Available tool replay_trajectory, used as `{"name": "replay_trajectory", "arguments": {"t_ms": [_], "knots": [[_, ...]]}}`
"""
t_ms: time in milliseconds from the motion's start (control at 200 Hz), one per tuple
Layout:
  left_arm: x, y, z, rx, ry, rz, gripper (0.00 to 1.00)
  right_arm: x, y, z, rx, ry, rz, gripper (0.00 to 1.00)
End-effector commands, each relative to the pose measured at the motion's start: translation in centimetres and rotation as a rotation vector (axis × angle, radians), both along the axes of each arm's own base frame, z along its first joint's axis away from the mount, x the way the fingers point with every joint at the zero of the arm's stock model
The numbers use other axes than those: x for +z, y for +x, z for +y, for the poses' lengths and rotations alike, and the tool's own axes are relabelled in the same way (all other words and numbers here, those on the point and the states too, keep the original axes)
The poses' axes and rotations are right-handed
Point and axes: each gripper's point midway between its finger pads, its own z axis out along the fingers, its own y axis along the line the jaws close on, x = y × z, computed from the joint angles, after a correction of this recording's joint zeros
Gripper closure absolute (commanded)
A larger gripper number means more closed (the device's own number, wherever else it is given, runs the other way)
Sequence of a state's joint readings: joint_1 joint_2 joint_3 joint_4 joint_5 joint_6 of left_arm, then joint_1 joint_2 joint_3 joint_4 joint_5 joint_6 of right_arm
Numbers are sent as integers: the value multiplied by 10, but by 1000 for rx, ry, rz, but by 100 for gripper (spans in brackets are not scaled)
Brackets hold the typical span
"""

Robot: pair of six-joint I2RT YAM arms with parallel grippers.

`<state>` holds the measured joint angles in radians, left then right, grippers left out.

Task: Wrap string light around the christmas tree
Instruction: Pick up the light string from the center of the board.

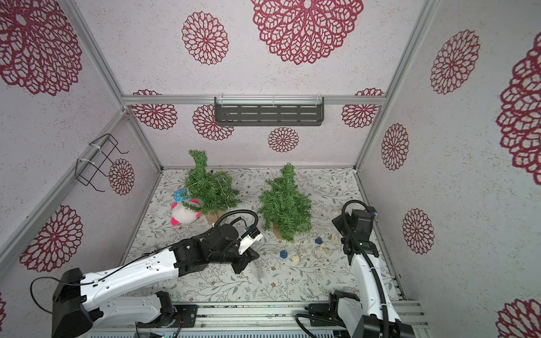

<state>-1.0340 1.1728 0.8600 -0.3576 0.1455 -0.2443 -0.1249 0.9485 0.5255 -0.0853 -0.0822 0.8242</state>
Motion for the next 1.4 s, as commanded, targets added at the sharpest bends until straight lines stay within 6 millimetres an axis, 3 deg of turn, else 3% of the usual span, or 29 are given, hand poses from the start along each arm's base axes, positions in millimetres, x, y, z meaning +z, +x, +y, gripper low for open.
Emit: {"name": "replay_trajectory", "arguments": {"t_ms": [0, 105, 315, 580, 751, 926, 1066, 1131, 1186, 1241, 1326, 1396], "knots": [[25, 18, -16, 29, -114, -80, 100, 0, 7, 20, 45, 20, -58, 100], [11, 23, -28, 20, -83, -62, 100, -20, 7, 25, 75, 25, -12, 100], [-31, 27, -29, 25, 42, 4, 100, -25, 9, 29, 116, -5, 8, 100], [-33, 27, -34, 26, -2, 21, 100, -37, 4, 37, 143, 17, 22, 98], [-35, 25, -40, 28, -24, 60, 100, -31, 4, 43, 170, 17, 6, 97], [-24, 31, -32, 49, -17, 20, 100, -24, 3, 48, 200, 11, -5, 92], [-14, 36, -27, 82, -43, 22, 100, -22, 2, 39, 206, -75, 39, 90], [-8, 36, -24, 92, -53, 21, 100, -19, 3, 38, 216, -85, 52, 82], [-2, 35, -22, 101, -63, 21, 100, -20, 2, 42, 234, -71, 73, 62], [6, 34, -19, 107, -68, 21, 100, -24, -4, 46, 248, -50, 96, 51], [21, 33, -17, 108, -77, 16, 100, -29, -19, 55, 265, -21, 114, 39], [33, 30, -17, 93, -90, 14, 100, -30, -32, 66, 289, -7, 121, 34]]}}
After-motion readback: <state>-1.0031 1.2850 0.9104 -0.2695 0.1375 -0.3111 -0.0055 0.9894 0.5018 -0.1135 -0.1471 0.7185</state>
